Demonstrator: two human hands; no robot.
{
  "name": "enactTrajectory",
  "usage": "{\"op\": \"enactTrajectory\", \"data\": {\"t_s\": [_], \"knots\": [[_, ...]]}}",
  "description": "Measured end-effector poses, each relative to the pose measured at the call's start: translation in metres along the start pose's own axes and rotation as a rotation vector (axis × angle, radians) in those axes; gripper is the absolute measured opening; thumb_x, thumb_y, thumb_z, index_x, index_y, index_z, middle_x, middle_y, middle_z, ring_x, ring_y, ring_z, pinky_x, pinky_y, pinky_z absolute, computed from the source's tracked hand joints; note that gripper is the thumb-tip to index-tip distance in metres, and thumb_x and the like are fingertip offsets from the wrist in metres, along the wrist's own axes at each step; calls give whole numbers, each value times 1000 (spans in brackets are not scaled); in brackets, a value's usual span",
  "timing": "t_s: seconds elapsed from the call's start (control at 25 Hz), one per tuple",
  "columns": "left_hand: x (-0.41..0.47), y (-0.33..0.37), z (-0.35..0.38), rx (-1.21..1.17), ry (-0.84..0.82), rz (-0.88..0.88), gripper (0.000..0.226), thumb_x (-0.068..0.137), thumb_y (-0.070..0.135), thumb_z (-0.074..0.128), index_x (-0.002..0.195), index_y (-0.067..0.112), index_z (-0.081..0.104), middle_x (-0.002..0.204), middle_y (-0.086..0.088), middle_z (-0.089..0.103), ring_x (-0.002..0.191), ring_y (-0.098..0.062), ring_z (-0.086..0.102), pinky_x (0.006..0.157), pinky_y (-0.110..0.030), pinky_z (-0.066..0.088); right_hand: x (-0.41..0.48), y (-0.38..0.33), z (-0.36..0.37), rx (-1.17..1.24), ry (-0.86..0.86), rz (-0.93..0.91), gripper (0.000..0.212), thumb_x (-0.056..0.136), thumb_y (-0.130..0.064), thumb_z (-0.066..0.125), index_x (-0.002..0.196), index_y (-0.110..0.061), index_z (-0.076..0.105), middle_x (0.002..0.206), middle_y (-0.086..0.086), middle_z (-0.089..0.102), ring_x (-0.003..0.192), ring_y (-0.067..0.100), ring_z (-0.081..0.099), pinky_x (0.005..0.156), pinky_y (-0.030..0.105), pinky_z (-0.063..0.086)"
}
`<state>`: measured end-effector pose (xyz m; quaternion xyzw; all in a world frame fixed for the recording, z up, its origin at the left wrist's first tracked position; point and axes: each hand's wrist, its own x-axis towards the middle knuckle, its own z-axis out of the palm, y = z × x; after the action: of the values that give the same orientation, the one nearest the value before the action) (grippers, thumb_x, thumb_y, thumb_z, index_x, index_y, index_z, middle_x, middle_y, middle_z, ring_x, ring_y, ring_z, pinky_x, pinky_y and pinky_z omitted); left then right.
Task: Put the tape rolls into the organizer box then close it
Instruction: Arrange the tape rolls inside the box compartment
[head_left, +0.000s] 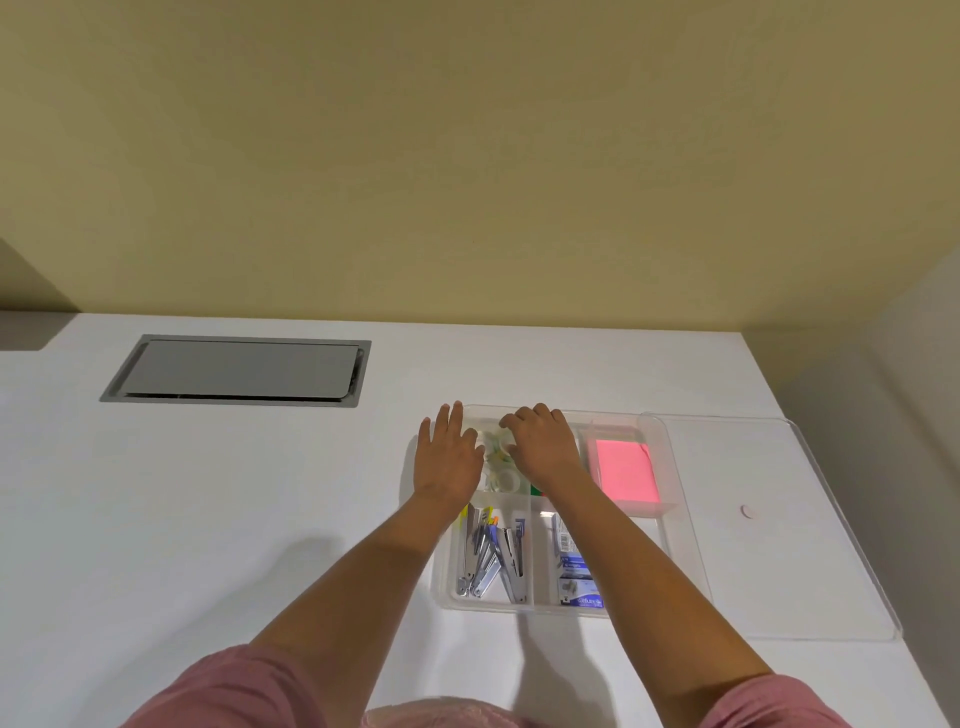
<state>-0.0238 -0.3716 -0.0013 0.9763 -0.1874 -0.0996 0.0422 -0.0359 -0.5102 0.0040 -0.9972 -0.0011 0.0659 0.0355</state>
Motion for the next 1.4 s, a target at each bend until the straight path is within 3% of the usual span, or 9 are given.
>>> {"op": "enactTrajectory", "data": {"t_s": [0.32,0.6,0.88,1.16,1.4], "knots": [[-28,-10,-19,-87,68,30,40,101,30,28,132,13,46,154,-9,26,144,-23,18,118,-39,14,-29,-18,-12,-19,40,64,35,93,-13,50,128,-16,53,128,6,59,120,27,48,99,36,36],[-56,-23,-17,-150,70,56,37,100,27,32,129,11,48,138,-9,46,128,-24,41,105,-35,31,-66,-30,-17,-28,55,156,34,95,-20,48,128,-14,52,130,7,57,123,28,47,100,38,36],[-66,8,-19,-237,85,86,35,99,24,34,128,11,50,133,-10,51,121,-26,48,100,-35,35,-94,3,-15,-5,69,268,33,96,-22,46,128,-16,52,130,7,57,120,28,48,98,37,37],[-39,118,-18,-363,130,137,34,97,21,40,126,9,52,132,-12,54,122,-29,48,101,-37,37,-120,108,-12,114,203,415,33,95,-22,50,126,-12,56,123,10,63,113,31,54,89,37,43],[-20,257,2,-618,103,65,33,96,20,42,127,12,51,136,-7,50,128,-25,43,105,-38,37,-157,248,-2,178,150,570,35,96,-21,49,130,-12,51,127,11,58,116,30,52,93,38,44]]}}
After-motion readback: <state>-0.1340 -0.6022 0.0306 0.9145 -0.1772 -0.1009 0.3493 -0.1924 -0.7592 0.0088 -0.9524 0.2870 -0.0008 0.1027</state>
